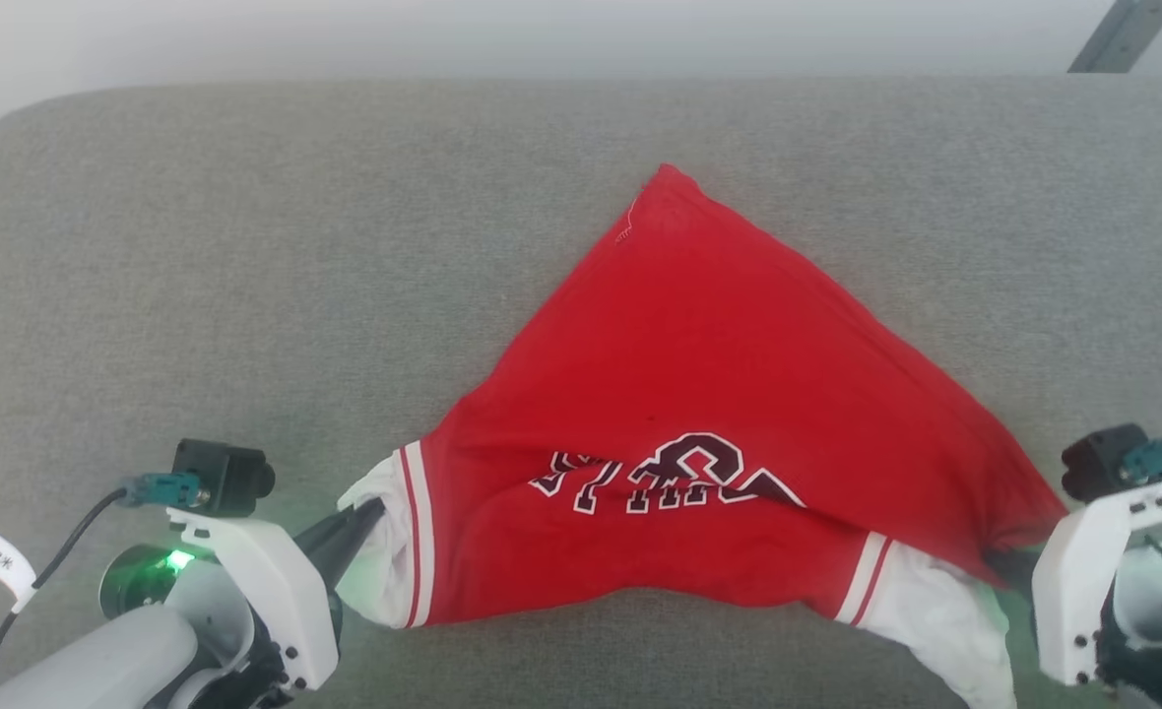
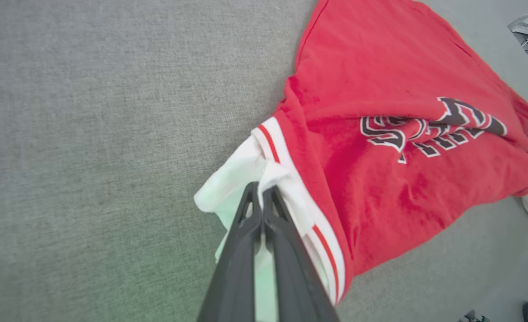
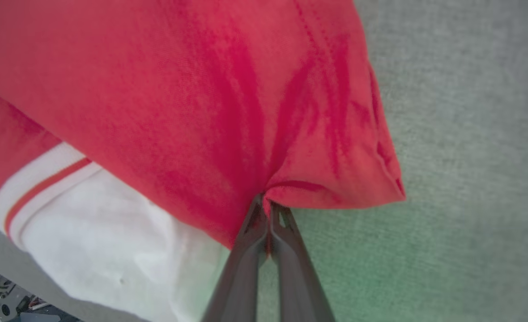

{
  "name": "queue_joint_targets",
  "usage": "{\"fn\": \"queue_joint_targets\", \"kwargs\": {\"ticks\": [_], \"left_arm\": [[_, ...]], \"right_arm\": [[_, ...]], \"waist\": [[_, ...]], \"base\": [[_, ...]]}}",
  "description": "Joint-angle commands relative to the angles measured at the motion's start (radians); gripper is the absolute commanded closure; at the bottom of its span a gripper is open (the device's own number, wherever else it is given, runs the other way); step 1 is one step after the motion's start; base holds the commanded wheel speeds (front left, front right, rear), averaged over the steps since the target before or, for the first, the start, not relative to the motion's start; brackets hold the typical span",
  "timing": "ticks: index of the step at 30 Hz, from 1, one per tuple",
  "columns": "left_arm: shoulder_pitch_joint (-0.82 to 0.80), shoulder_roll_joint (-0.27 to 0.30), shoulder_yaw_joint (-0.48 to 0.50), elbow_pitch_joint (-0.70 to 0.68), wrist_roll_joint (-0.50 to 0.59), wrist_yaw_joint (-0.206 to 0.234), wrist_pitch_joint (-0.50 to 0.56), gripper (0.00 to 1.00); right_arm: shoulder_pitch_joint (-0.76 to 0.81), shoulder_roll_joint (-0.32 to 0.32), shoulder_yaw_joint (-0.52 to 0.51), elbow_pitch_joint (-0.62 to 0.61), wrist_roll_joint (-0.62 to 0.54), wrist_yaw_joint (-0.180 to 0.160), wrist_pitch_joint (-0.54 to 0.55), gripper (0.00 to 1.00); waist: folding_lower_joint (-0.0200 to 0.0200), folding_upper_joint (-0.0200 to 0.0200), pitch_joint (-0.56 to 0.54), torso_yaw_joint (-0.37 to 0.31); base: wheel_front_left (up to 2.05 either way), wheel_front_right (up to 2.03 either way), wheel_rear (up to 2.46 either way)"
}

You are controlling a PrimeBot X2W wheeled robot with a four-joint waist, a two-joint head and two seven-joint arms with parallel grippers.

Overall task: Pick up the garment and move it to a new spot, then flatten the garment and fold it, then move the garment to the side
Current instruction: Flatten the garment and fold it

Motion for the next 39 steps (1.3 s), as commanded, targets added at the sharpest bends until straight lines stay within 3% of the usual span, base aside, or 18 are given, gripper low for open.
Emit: {"fn": "queue_joint_targets", "kwargs": {"ticks": [1,2,3,4,5,18,24,29,39], "left_arm": [[0.015,0.007,0.003,-0.006,-0.003,0.007,-0.006,1.00],[0.016,0.011,0.004,-0.009,-0.004,0.009,-0.006,1.00],[0.018,0.013,0.003,-0.013,-0.003,0.010,-0.005,1.00],[0.021,0.014,0.002,-0.017,-0.003,0.011,-0.004,1.00],[0.024,0.015,0.003,-0.020,-0.005,0.014,-0.004,1.00],[0.033,0.032,0.004,-0.053,-0.006,0.030,-0.005,1.00],[0.013,0.016,-0.003,-0.060,0.008,0.031,0.005,1.00],[-0.011,-0.007,-0.012,-0.064,0.025,0.020,0.016,1.00],[-0.086,-0.097,-0.038,-0.021,0.057,-0.027,0.043,1.00]], "right_arm": [[0.040,0.031,-0.011,0.008,-0.027,-0.001,-0.002,1.00],[0.051,0.048,-0.023,0.009,-0.039,-0.001,-0.005,1.00],[0.059,0.063,-0.031,0.008,-0.051,-0.001,-0.004,0.90],[0.063,0.074,-0.036,0.004,-0.063,-0.001,-0.003,0.42],[0.064,0.085,-0.042,-0.004,-0.072,-0.001,-0.007,0.00],[0.040,0.107,-0.139,-0.305,-0.127,-0.001,0.029,0.00],[-0.052,0.107,-0.122,-0.340,-0.162,-0.001,0.015,0.00],[-0.212,0.125,-0.070,-0.248,-0.194,-0.001,-0.038,0.00],[-0.573,0.144,0.082,0.174,-0.202,-0.001,-0.163,0.00]], "waist": [[0.0000,0.0000,-0.004,-0.008],[0.0000,0.0000,-0.006,-0.012],[0.0000,0.0000,-0.007,-0.014],[0.0000,0.0000,-0.008,-0.016],[0.0000,0.0000,-0.009,-0.019],[0.0000,0.0000,-0.015,-0.019],[0.0000,0.0000,-0.008,0.008],[0.0000,0.0000,0.010,0.049],[0.0000,0.0000,0.063,0.182]], "base": [[0.00,0.00,0.00],[0.00,0.00,0.00],[0.00,0.00,0.00],[0.00,0.00,0.00],[0.00,0.00,0.00],[0.00,0.00,0.00],[0.00,0.00,0.00],[0.00,0.00,0.00],[0.00,0.00,0.00]]}}
